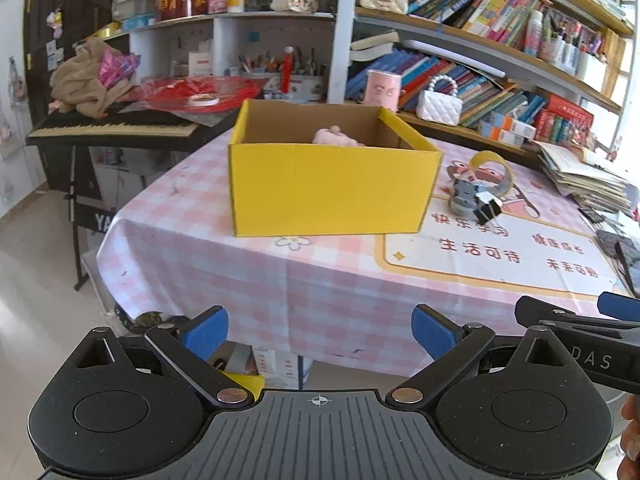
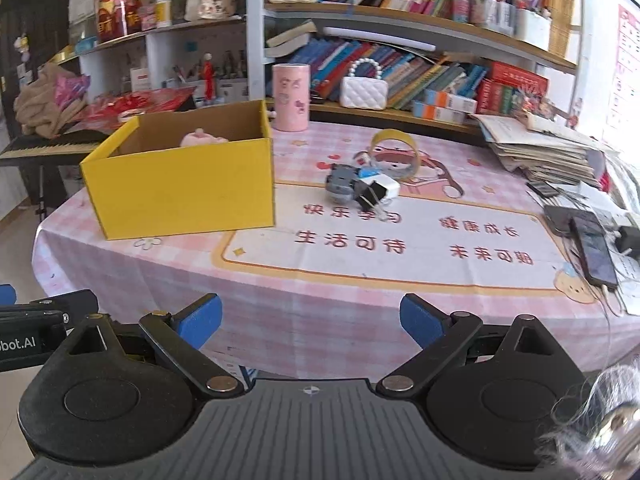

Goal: Organize objects
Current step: 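Withdraw both tools from the box toward the toy car and binder clip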

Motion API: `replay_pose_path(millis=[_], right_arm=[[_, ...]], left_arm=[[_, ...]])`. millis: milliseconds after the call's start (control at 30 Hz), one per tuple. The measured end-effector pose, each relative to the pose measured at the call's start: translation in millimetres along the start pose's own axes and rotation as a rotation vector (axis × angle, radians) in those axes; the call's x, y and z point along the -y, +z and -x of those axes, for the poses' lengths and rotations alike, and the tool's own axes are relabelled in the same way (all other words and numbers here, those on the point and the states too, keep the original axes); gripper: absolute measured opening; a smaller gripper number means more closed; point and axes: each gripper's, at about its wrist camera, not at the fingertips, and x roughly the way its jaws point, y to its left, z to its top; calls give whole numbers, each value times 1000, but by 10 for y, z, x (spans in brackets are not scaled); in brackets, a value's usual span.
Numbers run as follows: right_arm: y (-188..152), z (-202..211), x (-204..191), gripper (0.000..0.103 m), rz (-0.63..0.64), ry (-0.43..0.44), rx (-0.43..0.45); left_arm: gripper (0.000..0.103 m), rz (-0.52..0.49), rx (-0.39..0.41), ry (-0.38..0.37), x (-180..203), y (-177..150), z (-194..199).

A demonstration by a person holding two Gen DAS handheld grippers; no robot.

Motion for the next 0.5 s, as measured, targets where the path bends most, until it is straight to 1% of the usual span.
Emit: replay_pose_path(millis=[200,500], right_arm=[[-21,34,127,98,-22,-42,2],[-32,17,300,98,-49,-87,1]], left_arm=[[99,-25,8,-45,129,23,-10],[99,-63,0,-84,329,74,-117]])
